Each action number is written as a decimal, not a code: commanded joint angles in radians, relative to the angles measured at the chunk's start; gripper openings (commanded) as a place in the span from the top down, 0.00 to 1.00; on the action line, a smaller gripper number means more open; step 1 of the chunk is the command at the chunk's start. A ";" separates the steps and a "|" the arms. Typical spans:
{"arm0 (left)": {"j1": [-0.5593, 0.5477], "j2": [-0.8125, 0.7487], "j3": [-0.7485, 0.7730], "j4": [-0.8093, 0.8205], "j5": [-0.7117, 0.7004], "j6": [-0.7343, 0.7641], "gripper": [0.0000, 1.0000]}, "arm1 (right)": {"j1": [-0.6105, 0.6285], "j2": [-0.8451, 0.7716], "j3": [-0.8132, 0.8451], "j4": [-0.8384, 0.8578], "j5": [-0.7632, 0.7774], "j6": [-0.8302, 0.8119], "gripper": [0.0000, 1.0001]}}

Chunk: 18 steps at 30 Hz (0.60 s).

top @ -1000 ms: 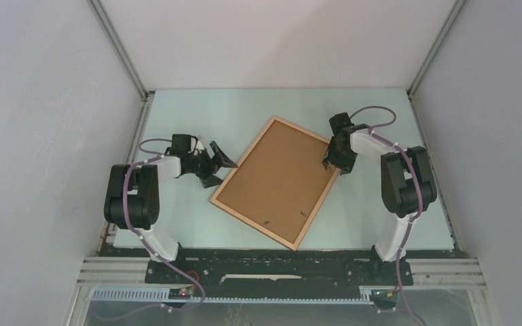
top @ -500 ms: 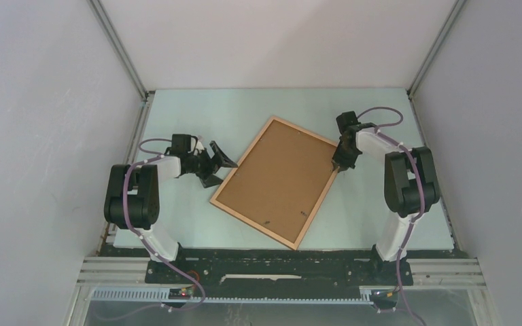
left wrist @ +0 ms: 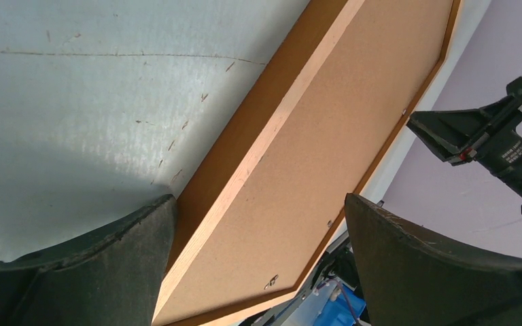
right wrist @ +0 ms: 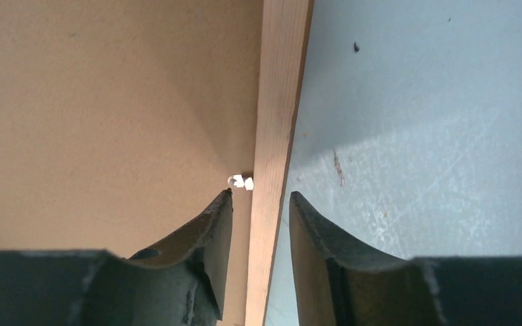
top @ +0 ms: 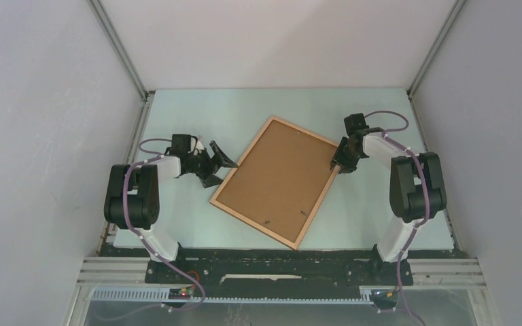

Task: Put the photo into the frame
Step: Install the photo frame at the center of the board.

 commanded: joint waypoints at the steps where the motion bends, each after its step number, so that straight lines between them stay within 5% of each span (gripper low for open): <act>1: 0.007 -0.042 -0.019 0.001 0.024 -0.001 0.01 | 0.009 -0.113 -0.037 0.041 -0.029 -0.021 0.54; 8: 0.009 -0.030 -0.019 0.000 0.026 -0.003 0.01 | 0.067 -0.146 -0.145 0.098 -0.043 -0.013 0.40; 18: -0.001 -0.022 -0.043 0.012 0.013 -0.015 0.01 | 0.138 -0.075 -0.169 0.208 -0.108 0.014 0.34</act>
